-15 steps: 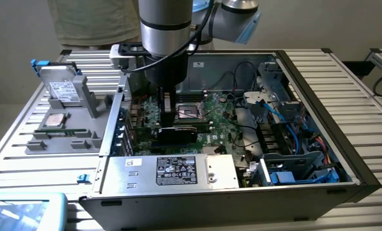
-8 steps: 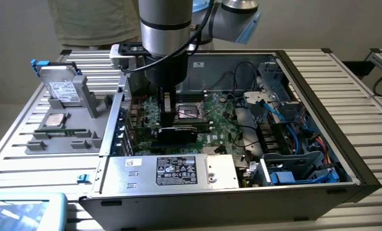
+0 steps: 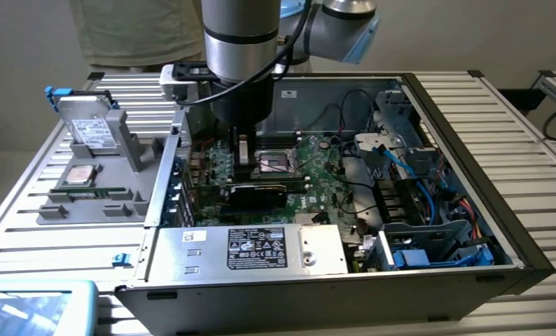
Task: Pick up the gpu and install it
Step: 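Press down on the gpu until it lock into place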
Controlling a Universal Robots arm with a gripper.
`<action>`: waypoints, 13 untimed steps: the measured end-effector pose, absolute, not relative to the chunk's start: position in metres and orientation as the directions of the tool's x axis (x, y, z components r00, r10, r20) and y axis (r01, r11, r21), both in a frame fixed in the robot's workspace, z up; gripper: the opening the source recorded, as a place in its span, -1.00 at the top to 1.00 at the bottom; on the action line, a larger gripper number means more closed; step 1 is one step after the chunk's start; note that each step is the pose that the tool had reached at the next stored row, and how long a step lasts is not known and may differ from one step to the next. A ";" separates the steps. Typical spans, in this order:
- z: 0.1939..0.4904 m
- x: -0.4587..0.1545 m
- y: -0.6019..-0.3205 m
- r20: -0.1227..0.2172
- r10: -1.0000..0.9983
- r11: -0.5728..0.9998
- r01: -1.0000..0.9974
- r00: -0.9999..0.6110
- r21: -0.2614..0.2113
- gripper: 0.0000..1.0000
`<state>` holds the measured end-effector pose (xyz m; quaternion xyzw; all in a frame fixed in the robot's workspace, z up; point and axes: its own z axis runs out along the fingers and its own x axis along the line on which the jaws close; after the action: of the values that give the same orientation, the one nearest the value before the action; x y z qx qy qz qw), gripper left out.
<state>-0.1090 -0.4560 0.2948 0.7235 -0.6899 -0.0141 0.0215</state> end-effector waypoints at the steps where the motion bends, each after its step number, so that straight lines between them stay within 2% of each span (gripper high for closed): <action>1: 0.295 -0.109 -0.456 0.009 -0.999 -0.047 -0.998 0.048 0.050 0.76; 13: 0.285 -0.126 -0.447 0.023 -0.999 -0.046 -0.999 0.047 0.019 0.76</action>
<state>-0.1256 -0.4470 0.2855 0.7233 -0.6903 0.0017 0.0150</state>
